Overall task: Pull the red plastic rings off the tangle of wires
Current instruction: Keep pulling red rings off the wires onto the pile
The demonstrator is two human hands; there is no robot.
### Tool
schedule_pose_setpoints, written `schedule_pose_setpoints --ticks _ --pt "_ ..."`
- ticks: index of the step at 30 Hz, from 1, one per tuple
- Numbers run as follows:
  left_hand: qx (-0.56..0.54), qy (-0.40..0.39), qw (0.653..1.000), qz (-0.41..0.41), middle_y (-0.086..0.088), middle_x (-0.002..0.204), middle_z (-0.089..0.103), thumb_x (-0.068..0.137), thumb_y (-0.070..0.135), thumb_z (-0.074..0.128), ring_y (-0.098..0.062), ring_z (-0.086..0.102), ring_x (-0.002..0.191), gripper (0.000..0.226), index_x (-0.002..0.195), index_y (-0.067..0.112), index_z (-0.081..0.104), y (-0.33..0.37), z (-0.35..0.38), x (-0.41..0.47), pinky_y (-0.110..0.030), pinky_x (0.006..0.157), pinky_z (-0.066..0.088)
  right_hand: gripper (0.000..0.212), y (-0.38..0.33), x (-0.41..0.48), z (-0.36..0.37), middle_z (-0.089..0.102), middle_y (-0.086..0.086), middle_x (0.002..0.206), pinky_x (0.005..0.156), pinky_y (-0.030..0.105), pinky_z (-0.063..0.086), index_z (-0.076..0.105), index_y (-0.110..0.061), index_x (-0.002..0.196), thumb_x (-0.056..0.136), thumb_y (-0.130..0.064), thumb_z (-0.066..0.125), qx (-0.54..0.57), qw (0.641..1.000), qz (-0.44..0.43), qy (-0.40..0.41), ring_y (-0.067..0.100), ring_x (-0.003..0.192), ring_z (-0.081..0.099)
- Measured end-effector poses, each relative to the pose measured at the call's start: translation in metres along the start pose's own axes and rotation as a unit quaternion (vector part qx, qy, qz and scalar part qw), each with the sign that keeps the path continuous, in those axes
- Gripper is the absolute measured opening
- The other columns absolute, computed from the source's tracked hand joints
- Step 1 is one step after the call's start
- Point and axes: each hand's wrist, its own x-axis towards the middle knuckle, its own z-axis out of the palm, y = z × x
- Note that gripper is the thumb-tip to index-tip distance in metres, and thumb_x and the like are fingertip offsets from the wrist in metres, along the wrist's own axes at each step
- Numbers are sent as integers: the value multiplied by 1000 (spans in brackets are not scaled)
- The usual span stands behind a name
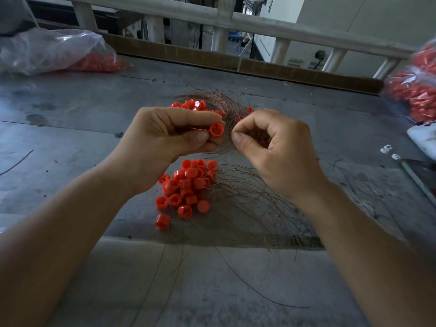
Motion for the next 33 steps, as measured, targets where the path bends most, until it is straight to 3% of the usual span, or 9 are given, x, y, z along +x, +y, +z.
schedule_pose_setpoints --ticks 8,14,24,29,33 --pt "-4 -2 1000 1 1 81 74 65 7 59 -13 70 79 29 81 25 76 0 0 0 -19 69 54 6 0 -1 0 56 -9 67 57 9 37 65 -11 75 81 -8 64 2 1000 -3 -1 1 59 48" --pt "-64 -24 998 -15 -2 79 73 67 5 64 -13 69 76 23 82 17 75 1 -1 0 -18 68 54 7 -2 -1 -1 60 -6 70 60 14 44 65 -11 77 81 -8 60 39 999 -10 -3 8 65 56" --pt "-134 -54 989 -39 -4 79 72 59 11 65 -11 68 72 21 77 14 75 3 1 0 -17 63 53 16 -4 0 -1 54 -17 60 52 6 36 63 -19 72 82 -6 64 100 994 18 -45 -5 54 51" --pt "-155 -72 984 -52 -5 76 71 62 10 64 -10 68 69 20 78 12 75 2 1 -1 -15 61 53 16 -4 -1 4 54 -7 55 46 19 36 64 -19 70 80 -8 67 139 986 49 -79 4 49 44" --pt "-170 -78 980 -67 -5 76 72 61 9 63 -12 69 71 20 78 11 74 3 2 -2 -15 61 53 19 -5 -1 6 60 -2 62 54 31 44 63 -23 72 80 -7 67 151 983 58 -87 12 57 52"
